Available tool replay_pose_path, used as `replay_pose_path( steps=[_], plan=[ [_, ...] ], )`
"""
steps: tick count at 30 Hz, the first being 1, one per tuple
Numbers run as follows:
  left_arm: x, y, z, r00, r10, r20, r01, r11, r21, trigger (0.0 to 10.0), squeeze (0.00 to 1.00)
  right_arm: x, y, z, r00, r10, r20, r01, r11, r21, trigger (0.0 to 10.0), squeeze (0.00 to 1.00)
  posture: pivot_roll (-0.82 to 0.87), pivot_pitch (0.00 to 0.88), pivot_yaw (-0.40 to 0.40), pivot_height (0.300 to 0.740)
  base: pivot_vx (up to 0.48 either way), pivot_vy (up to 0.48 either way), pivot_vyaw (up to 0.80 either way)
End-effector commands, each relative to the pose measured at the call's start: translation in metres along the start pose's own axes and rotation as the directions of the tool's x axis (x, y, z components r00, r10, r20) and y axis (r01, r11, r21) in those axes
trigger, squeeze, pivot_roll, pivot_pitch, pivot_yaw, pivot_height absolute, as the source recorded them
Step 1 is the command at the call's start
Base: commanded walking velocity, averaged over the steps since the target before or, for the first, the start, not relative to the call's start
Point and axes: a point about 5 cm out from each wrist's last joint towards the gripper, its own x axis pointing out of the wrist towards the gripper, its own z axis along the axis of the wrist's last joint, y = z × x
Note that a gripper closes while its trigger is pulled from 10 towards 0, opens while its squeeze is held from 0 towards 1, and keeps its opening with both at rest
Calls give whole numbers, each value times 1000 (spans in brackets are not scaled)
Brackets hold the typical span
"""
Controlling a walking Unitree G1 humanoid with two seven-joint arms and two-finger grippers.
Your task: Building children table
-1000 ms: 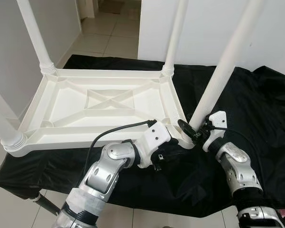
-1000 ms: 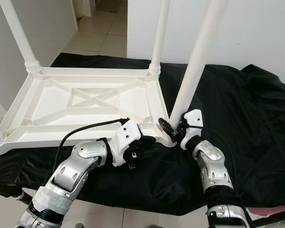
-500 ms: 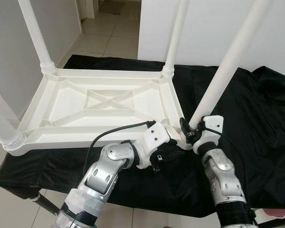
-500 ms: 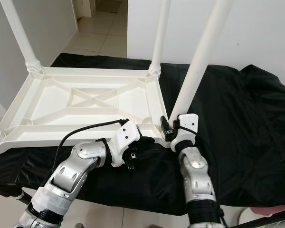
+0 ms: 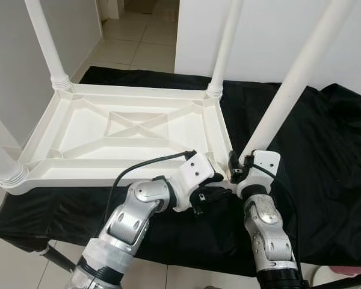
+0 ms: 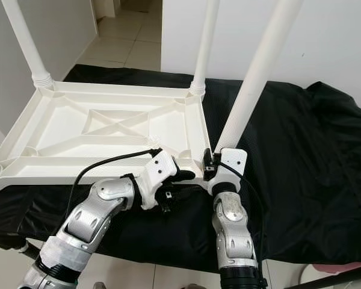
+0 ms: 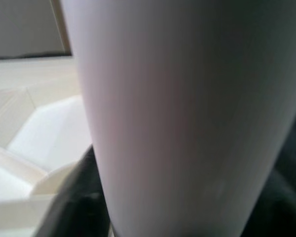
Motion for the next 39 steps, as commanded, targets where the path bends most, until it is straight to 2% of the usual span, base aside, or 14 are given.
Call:
replay_pose_path(
  steps=[1,7,8,9,10,15,18,20,25,26,31,32,33,39],
  plan=[
    [0,5,0,996,92,-4,-92,996,2,10000,0,-4,0,4,1000,5,30,-5,1000,16,10000,1000,-74,0,-51,740,0,0,0],
    [-1,3,-1,996,87,-8,-87,996,-2,10000,0,-9,-8,9,998,45,52,-45,999,13,10000,1000,-75,0,-54,740,0,0,0],
    [-2,3,-2,996,87,-10,-87,996,-3,10000,0,-11,-12,8,995,82,51,-83,997,7,10000,0,-70,0,-55,740,0,0,0],
    [-2,3,-2,996,87,-10,-87,996,-3,10000,0,-11,-12,8,995,82,51,-83,997,7,10000,0,-70,0,-55,740,0,0,0],
    [-5,6,-3,996,93,-13,-93,996,-2,10000,0,-11,-20,5,977,208,43,-208,978,-11,10000,0,-66,0,-57,740,0,0,0],
    [-6,6,-2,995,96,-12,-96,995,-3,10000,0,-10,-23,5,968,247,40,-247,969,-14,10000,0,-66,0,-57,740,0,0,0],
    [-7,7,-3,995,100,-16,-100,995,0,10000,0,-4,-31,5,934,357,26,-356,934,-30,10000,0,-61,0,-55,740,0,0,0],
    [-6,7,-3,995,102,-17,-101,995,3,10000,0,1,-38,5,887,462,-11,-461,885,-59,10000,0,-58,0,-54,740,0,0,0],
    [-5,7,-2,995,100,-14,-100,995,4,10000,0,7,-45,3,850,524,-59,-527,844,-95,10000,0,-61,0,-50,740,0,0,0],
    [-5,7,-1,995,99,-15,-98,995,10,10000,0,15,-47,4,814,574,-88,-580,808,-100,10000,0,-58,0,-50,740,0,0,0],
    [-4,7,-1,995,97,-14,-97,995,12,10000,0,23,-45,3,785,609,-111,-619,778,-109,10000,0,-58,0,-48,740,0,0,0],
    [-3,7,-1,995,96,-13,-96,995,12,10000,0,28,-45,2,772,623,-125,-634,765,-109,6157,0,-51,0,-52,740,0,0,0],
    [-3,7,0,995,96,-12,-96,995,13,10000,0,32,-45,1,769,625,-133,-638,762,-109,0,0,-48,0,-54,740,0,0,0],
    [-3,7,0,994,107,-13,-106,994,17,10000,0,35,-49,-2,769,626,-132,-638,764,-99,0,0,-33,0,-62,740,0,0,0]
  ],
)
